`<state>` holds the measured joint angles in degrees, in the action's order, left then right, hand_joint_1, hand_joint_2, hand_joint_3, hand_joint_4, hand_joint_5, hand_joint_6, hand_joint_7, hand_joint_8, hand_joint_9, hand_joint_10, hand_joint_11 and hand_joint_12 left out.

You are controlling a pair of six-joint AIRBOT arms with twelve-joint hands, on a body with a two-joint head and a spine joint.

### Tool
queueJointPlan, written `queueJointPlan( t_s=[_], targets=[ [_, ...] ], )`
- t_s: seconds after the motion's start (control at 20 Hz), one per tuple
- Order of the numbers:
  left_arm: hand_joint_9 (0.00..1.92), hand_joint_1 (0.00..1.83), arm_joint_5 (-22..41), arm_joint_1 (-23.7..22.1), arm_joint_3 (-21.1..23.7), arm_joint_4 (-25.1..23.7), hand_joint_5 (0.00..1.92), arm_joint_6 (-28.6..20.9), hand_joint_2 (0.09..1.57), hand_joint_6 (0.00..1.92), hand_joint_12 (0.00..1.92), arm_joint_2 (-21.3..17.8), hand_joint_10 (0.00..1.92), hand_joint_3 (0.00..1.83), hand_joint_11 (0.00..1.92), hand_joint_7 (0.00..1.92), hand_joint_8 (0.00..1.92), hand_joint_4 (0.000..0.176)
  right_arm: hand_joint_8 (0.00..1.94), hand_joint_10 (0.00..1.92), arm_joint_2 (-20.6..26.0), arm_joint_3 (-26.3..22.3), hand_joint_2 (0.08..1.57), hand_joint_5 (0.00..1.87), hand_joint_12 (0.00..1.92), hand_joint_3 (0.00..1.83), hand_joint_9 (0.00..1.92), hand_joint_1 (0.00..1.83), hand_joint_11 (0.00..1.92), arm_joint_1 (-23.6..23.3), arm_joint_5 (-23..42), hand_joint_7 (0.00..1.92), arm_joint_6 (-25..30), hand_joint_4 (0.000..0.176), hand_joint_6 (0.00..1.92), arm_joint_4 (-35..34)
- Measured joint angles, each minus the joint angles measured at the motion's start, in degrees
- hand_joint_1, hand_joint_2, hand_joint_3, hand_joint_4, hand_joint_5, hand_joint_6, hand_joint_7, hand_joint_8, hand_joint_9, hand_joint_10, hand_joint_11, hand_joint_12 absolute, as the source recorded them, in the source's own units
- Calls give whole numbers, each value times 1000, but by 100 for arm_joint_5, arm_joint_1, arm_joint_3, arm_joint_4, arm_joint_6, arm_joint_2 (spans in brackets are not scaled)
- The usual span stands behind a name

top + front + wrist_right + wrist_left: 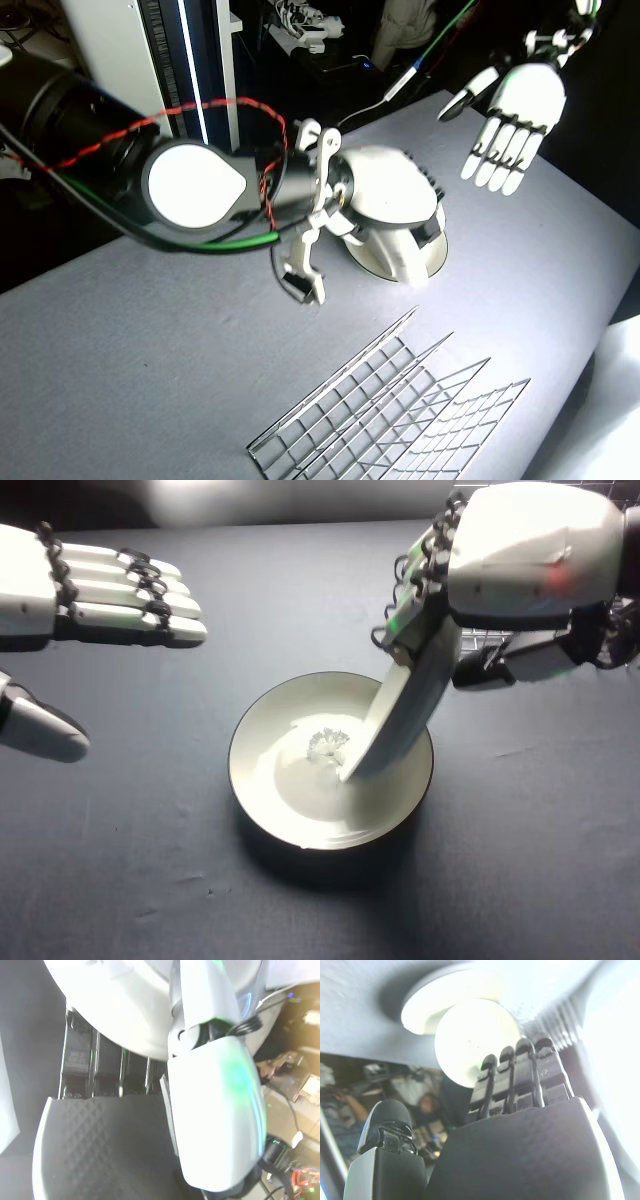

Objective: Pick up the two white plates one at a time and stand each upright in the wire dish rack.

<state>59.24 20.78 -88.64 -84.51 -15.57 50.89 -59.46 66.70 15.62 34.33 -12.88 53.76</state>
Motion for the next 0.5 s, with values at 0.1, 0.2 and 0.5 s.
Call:
queueJointPlan(
  t_s=[0.1, 0.2, 0.5],
  targets=[
    [0, 0, 33, 15, -11, -72, 0, -15, 1165, 0, 0, -55, 0, 5, 0, 0, 0, 0, 844, 1095, 144, -133, 1099, 920, 1143, 0, 937, 1380, 736, -90, -48, 1064, 48, 0, 1069, -33],
    [0, 0, 15, 48, 26, -85, 2, -17, 1164, 1, 0, -138, 0, 4, 0, 0, 0, 0, 721, 1009, 221, -271, 1075, 944, 1071, 0, 1003, 1387, 824, -162, -96, 1136, 37, 0, 1019, -90],
    [8, 0, 70, 321, 118, 70, 32, 7, 1160, 8, 0, -131, 3, 1, 0, 23, 6, 0, 766, 988, 420, -662, 1073, 947, 1073, 0, 1051, 1389, 848, -546, -396, 1090, 83, 0, 992, -485]
  ],
)
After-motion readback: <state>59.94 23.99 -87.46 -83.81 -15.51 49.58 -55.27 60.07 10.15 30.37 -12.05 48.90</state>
